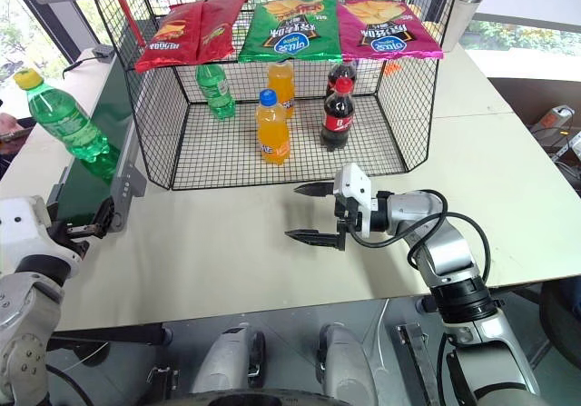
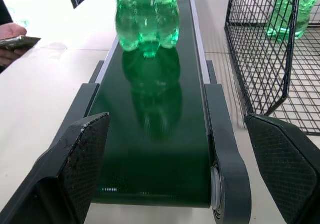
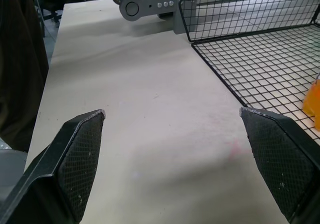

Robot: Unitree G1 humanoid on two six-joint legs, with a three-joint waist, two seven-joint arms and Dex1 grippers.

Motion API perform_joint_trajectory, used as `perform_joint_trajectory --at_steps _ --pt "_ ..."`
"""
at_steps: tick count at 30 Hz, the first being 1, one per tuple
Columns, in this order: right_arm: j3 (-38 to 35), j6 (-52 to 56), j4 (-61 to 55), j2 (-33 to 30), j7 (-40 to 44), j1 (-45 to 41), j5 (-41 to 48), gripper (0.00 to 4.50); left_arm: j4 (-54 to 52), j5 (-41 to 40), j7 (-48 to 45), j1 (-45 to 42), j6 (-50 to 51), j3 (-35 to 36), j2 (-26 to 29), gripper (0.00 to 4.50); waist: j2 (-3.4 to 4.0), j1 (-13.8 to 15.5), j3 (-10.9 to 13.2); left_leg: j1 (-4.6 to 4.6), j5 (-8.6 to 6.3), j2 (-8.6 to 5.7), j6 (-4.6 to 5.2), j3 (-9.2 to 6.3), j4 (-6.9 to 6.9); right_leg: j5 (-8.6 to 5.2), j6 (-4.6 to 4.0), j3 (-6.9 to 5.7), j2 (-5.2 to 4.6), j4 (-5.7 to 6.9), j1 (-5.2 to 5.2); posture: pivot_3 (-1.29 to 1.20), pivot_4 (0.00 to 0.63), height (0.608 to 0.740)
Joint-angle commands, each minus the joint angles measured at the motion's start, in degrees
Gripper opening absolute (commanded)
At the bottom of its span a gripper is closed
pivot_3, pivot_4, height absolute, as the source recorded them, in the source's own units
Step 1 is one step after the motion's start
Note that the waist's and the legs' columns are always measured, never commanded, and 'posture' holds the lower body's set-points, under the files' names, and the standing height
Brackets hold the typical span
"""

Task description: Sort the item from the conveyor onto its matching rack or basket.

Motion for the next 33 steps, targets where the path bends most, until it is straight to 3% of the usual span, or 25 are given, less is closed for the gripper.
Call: perform_joint_trajectory --at_steps 1,20,23,25,26,33 --pt "-0.8 -0.06 -2.39 -0.61 -0.14 -0.04 0.62 4.5 -0.58 1.25 1.78 -0.29 -0.83 1.19 0.61 4.48 0.0 0.02 0.0 0.0 0.0 0.0 0.0 0.0 0.0 0.0 -0.01 0.0 0.0 0.0 0.0 0.0 0.15 0.74" --pt "-0.8 -0.33 -1.78 -0.68 -0.14 0.25 0.24 4.5 0.0 3.05 3.38 -1.96 -2.58 1.74 2.61 4.48 0.0 0.08 0.0 0.01 0.0 0.0 0.0 0.01 0.0 0.0 -0.02 0.0 -0.01 0.0 0.0 0.0 0.15 0.74" --pt "-0.89 -0.47 -1.57 -0.76 -0.11 0.3 0.15 4.5 0.96 3.92 3.34 -1.94 -4.75 1.5 2.43 3.7 0.0 0.07 0.0 0.01 0.0 0.0 0.0 0.01 0.0 0.0 -0.02 0.0 -0.01 -0.01 0.0 0.0 0.15 0.74" --pt "-0.95 -0.57 -1.52 -0.82 -0.09 0.39 0.13 4.5 1.08 3.55 2.94 -1.79 -5.49 1.33 2.11 2.78 0.0 0.11 0.0 0.01 0.0 0.0 0.0 0.02 0.0 0.0 -0.02 -0.01 -0.01 0.0 0.02 0.0 0.15 0.74" --pt "-0.97 -0.66 -1.48 -0.85 -0.06 0.46 0.11 4.5 1.06 3.5 2.91 -1.68 -5.71 1.22 2.01 2.63 0.0 0.08 0.0 0.02 0.0 0.0 0.0 0.03 0.0 0.0 -0.03 -0.01 0.0 0.0 0.02 0.0 0.15 0.74" --pt "-0.96 -1.54 -0.72 -0.97 0.21 0.68 -0.08 4.5 0.35 2.96 2.97 -1.31 -4.99 0.93 1.83 2.63 0.0 0.1 0.0 0.02 0.0 0.0 0.0 0.03 0.0 0.0 -0.03 -0.01 0.0 0.0 0.02 0.0 0.15 0.74"
